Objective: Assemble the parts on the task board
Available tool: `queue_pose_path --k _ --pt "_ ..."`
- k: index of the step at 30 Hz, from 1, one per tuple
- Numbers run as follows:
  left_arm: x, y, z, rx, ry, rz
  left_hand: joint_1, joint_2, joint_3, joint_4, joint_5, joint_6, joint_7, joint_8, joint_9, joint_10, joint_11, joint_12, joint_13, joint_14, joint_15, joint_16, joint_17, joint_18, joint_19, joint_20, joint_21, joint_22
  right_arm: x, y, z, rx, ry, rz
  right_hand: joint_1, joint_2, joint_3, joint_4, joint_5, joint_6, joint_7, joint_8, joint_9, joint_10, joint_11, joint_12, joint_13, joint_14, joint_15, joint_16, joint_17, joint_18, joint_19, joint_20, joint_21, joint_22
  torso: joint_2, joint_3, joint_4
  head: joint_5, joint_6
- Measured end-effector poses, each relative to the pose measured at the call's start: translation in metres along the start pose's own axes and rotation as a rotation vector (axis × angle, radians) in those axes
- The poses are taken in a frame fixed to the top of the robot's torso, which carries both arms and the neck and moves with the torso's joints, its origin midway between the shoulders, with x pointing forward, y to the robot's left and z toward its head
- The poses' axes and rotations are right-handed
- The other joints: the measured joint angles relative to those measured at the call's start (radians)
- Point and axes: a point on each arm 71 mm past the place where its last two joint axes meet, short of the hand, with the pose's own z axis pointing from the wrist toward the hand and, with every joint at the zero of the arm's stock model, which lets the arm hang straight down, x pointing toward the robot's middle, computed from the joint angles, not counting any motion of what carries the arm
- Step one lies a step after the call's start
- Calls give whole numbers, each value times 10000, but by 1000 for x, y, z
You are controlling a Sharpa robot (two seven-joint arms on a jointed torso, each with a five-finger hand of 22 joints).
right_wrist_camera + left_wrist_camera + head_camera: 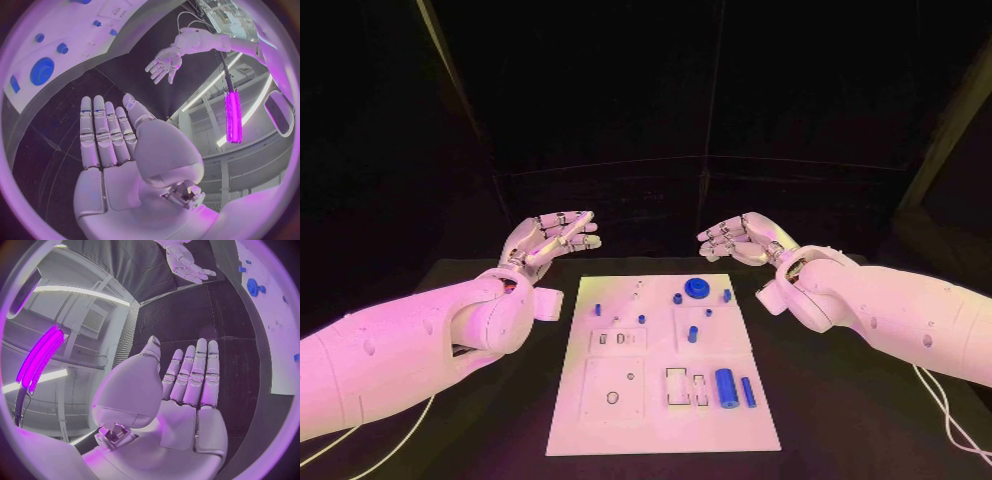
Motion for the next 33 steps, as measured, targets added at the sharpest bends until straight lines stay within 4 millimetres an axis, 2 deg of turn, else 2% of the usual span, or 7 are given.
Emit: queue_pose_path --k 9,10,11,13,18,23,33 --pt "8 -17 -9 170 574 -301 77 77 -137 -161 0 86 13 -67 -130 100 40 -262 -77 22 -22 -274 -3 1 134 7 -154 -173 5 22 11 -401 1181 -3227 116 -286 169 -168 41 815 -261 -82 -1 1106 -389 -349 24 2081 -595 641 658 -2 1403 -680 1395 662 456 3 -36 -7 178" --pt "9 -18 -9 185 614 -320 77 77 -137 -161 0 86 13 -67 -130 100 40 -262 -77 22 -22 -274 -7 0 134 8 -154 -182 6 24 12 -425 1277 -3537 138 -389 194 -183 41 918 -313 -126 -1 1270 -432 -442 29 2486 -683 865 879 -7 1650 -813 1765 870 500 7 -37 3 185" --pt "11 -19 -10 193 654 -341 77 77 -137 -161 0 86 13 -67 -143 100 40 -262 -77 22 -22 -289 -14 0 134 8 -154 -193 7 27 13 -459 1402 -3918 72 -587 295 -199 41 1106 -378 -279 -2 1492 -535 -639 42 3367 -912 1393 1368 -2 2172 -1122 2588 1307 557 12 -38 20 195" --pt "12 -21 -11 192 715 -374 77 77 -153 -177 0 86 13 -107 -144 99 40 -310 -76 22 -22 -313 -16 0 134 8 -166 -200 10 30 15 -493 1578 -4449 12 -647 305 -189 41 1110 -384 -382 -2 1524 -567 -741 42 3607 -991 1713 1657 -2 2413 -1234 3020 1541 637 26 -42 31 204" --pt "17 -24 -13 197 852 -442 77 77 -164 -188 0 86 13 -107 -156 99 40 -311 -76 21 -22 -362 -16 1 134 8 -195 -220 19 40 20 -584 1982 -5713 -79 -738 365 -193 41 1109 -384 -519 -2 1422 -549 -859 55 3640 -1021 2265 2190 -3 2533 -1283 3564 1861 818 52 -43 19 231" --pt "21 -25 -15 173 966 -507 114 39 -192 -215 0 86 13 -165 -169 99 40 -350 -75 21 -22 -399 -26 0 134 8 -265 -244 24 47 25 -602 2233 -6722 -141 -800 435 -179 41 1053 -328 -636 -2 1125 -497 -892 60 3640 -1021 2911 2776 -3 2533 -1282 4030 2143 943 53 -43 -65 251" --pt "36 -26 -13 172 1369 -693 166 91 -262 -285 0 86 13 -213 -194 99 40 -463 -85 57 14 -469 -37 -2 170 44 -311 -299 30 52 32 -477 2505 -7756 -158 -817 644 -168 3 912 -325 -662 -3 765 -458 -889 81 3676 -984 4038 3743 -4 2442 -1191 4816 2618 1132 47 -22 -112 341"
